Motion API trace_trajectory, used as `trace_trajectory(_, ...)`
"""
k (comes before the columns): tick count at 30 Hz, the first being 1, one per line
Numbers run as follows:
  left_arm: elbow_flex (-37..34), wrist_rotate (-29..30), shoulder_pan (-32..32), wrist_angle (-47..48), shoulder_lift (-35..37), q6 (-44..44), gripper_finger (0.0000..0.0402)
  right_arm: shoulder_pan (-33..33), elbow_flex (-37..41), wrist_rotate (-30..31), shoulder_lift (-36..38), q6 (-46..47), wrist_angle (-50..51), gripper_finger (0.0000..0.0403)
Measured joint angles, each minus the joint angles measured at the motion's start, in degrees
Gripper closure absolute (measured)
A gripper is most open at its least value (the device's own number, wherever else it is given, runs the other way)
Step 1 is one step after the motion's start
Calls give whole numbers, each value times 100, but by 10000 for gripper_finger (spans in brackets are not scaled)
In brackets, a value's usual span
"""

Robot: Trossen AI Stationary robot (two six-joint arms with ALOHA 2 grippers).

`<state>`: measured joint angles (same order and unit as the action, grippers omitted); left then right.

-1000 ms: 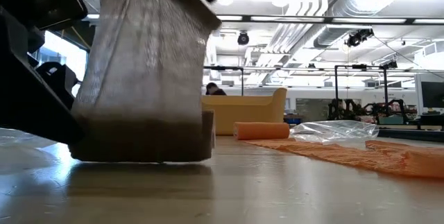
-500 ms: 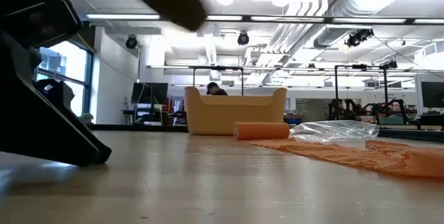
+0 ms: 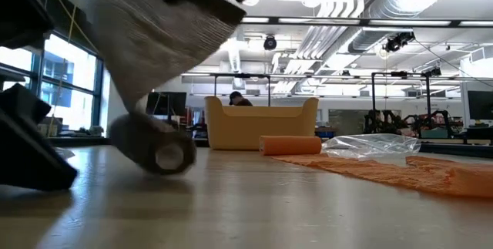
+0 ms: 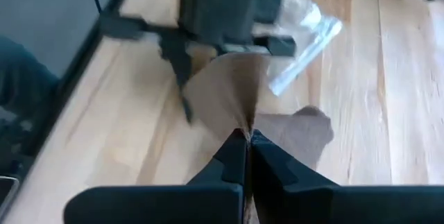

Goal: Roll bandage
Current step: Roll the brown bandage

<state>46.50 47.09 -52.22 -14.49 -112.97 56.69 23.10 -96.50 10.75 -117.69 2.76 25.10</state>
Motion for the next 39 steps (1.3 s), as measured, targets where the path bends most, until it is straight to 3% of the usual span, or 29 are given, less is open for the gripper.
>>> trace_trajectory(12, 0, -148, -230, 235, 429, 212, 336, -3, -136, 416, 159, -422, 220, 403)
trace_trajectory(20, 2, 658, -224, 1006, 1082, 118, 336, -12, -215, 1137, 685, -351, 1006, 403)
trace_trajectory(27, 4, 910, -134, 1617, 1351, 68, 336, 147, -151, 1024, 741, 410, 1366, 403)
trace_trajectory(34, 4, 895, 61, 1030, 956, -20, 332, 451, -1, 1046, 581, 1023, 1315, 403)
trace_trajectory(39, 4, 829, 217, 147, 596, -393, 298, 777, -8, 916, 590, 1185, 1213, 403)
